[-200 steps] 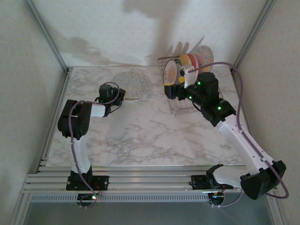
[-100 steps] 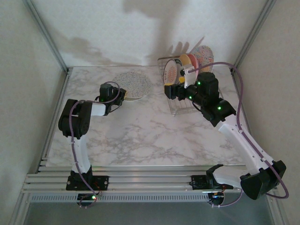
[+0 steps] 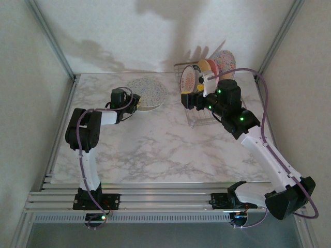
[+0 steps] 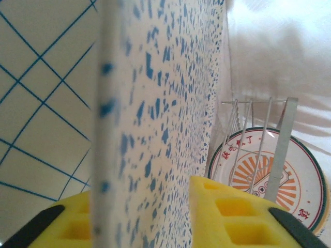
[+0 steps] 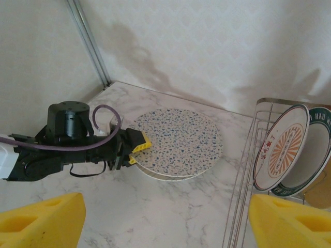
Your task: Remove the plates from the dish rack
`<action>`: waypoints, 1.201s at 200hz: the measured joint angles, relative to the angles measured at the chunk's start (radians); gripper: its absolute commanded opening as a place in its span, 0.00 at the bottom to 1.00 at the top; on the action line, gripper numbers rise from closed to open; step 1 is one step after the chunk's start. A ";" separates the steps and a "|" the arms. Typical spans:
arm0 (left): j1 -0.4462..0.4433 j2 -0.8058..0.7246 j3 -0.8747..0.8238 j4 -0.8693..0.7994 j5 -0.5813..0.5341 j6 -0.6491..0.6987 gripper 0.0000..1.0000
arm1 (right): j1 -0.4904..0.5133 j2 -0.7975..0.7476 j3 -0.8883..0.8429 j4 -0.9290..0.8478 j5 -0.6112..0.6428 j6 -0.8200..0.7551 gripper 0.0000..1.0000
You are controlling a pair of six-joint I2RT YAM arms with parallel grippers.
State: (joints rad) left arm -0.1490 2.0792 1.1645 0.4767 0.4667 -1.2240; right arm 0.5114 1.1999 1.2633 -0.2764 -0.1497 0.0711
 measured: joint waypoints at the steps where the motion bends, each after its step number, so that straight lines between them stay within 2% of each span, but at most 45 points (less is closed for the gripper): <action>1: 0.000 0.000 0.001 -0.002 0.000 0.000 0.33 | 0.000 0.000 0.000 0.000 0.000 0.000 0.83; 59: 0.000 0.004 0.076 -0.139 -0.005 0.040 0.52 | 0.000 0.003 0.003 0.000 0.000 0.003 0.83; 168: 0.010 0.057 0.266 -0.466 -0.057 0.130 0.58 | 0.000 0.008 0.016 -0.011 0.002 0.019 0.83; 240: 0.013 0.097 0.378 -0.610 -0.089 0.171 0.61 | 0.000 0.016 0.021 -0.021 0.017 0.019 0.83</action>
State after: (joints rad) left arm -0.1356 2.1757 1.5421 -0.1333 0.3779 -1.0534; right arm 0.5114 1.2160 1.2846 -0.2974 -0.1329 0.0902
